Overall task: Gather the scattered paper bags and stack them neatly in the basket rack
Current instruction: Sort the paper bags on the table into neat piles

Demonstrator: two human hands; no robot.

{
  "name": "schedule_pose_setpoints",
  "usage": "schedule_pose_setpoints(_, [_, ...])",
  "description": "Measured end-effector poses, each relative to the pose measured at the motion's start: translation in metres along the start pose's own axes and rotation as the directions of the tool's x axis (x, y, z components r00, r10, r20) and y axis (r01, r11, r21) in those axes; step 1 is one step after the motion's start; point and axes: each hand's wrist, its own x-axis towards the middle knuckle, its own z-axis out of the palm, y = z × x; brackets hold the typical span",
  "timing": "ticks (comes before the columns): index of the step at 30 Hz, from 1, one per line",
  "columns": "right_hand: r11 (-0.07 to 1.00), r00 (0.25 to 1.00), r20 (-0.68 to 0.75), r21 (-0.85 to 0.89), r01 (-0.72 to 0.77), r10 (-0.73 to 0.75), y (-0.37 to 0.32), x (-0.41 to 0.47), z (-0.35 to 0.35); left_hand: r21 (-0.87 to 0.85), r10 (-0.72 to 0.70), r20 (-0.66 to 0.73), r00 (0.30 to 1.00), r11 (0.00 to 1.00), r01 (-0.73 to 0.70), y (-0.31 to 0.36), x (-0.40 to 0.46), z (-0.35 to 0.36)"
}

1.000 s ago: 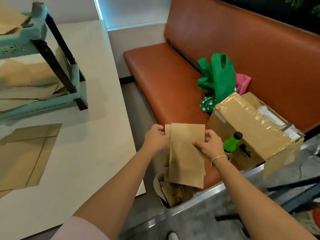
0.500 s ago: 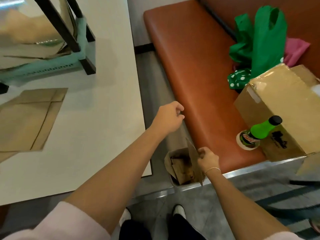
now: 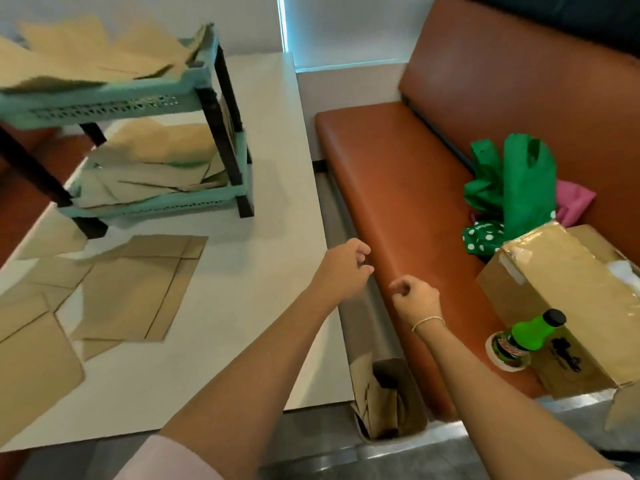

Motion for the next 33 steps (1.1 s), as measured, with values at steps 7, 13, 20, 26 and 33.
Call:
schedule_pose_setpoints(7, [0.971, 0.958, -0.194, 0.069, 0.227, -0.210, -0.142, 0.005, 0.000, 0.018, -0.033, -0.148, 0.988, 0.999, 0.036, -0.032, -0.010, -0.101])
schedule_pose_setpoints(13, [0.907, 0.907, -0.154, 0.101, 0.409, -0.392, -0.237, -0.004, 0.038, 0.010, -0.199, -0.351, 0.915, 0.976, 0.216, -0.104, -0.012, -0.186])
schedule_pose_setpoints(20, [0.915, 0.912, 0.079, 0.036, 0.402, -0.403, -0.282, -0.015, 0.103, 0.165, -0.536, -0.406, 0.740, 0.754, 0.636, -0.213, -0.030, -0.229])
schedule_pose_setpoints(26, [0.931, 0.920, 0.149, 0.003, 0.366, -0.362, -0.292, -0.018, 0.128, 0.148, -0.608, -0.360, 0.707, 0.711, 0.687, -0.237, -0.030, -0.243])
schedule_pose_setpoints(33, [0.938, 0.927, 0.164, -0.021, 0.346, -0.339, -0.299, -0.020, 0.137, 0.015, -0.644, -0.264, 0.718, 0.741, 0.671, -0.234, -0.023, -0.252])
